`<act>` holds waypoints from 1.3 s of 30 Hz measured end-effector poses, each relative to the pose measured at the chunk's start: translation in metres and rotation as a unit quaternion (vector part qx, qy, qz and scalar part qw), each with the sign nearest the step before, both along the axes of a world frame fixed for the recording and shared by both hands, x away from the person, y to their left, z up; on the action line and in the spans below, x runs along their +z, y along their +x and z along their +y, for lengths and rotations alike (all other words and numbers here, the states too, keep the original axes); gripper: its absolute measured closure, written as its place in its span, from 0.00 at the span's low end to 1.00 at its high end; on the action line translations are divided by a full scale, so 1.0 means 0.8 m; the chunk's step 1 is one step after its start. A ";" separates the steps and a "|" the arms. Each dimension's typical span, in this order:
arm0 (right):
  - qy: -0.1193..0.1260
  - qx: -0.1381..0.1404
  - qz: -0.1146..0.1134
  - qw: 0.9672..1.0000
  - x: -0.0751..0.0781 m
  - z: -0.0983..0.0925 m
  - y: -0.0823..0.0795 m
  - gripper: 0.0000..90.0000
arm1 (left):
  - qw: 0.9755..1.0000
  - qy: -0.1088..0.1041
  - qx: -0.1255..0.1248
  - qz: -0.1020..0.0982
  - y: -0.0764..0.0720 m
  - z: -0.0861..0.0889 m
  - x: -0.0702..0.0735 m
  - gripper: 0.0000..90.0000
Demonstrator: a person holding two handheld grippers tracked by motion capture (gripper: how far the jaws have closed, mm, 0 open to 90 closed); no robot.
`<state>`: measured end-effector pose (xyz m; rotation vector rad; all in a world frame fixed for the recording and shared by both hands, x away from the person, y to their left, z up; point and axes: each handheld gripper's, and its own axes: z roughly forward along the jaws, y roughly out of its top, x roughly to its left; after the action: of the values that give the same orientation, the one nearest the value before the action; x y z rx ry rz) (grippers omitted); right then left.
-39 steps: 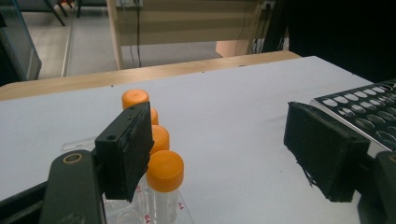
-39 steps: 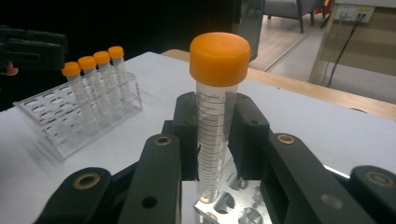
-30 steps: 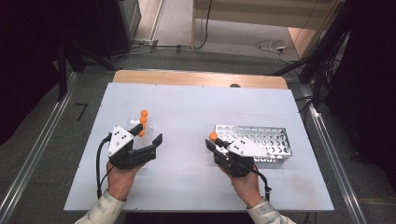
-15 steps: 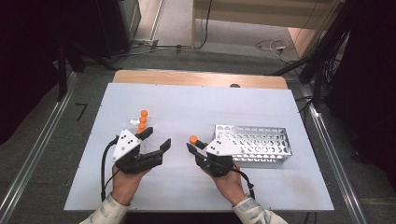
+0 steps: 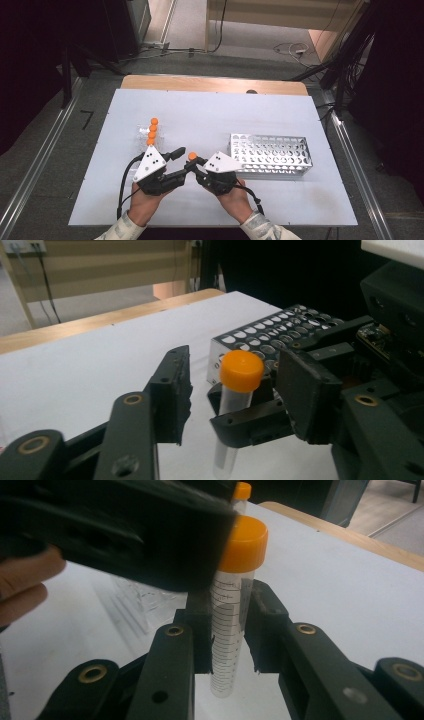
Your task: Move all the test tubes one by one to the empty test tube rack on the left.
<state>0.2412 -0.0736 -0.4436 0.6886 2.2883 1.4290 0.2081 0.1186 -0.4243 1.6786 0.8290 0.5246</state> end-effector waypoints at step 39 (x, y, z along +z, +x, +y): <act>0.036 -0.071 0.011 0.997 0.020 -0.106 0.009 0.29 | 0.995 -0.056 0.081 -0.002 0.002 0.079 0.028 0.77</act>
<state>0.2480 -0.1585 -0.4273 0.8737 2.1643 1.4503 0.2096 0.1820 -0.4020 1.5151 0.9795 0.5829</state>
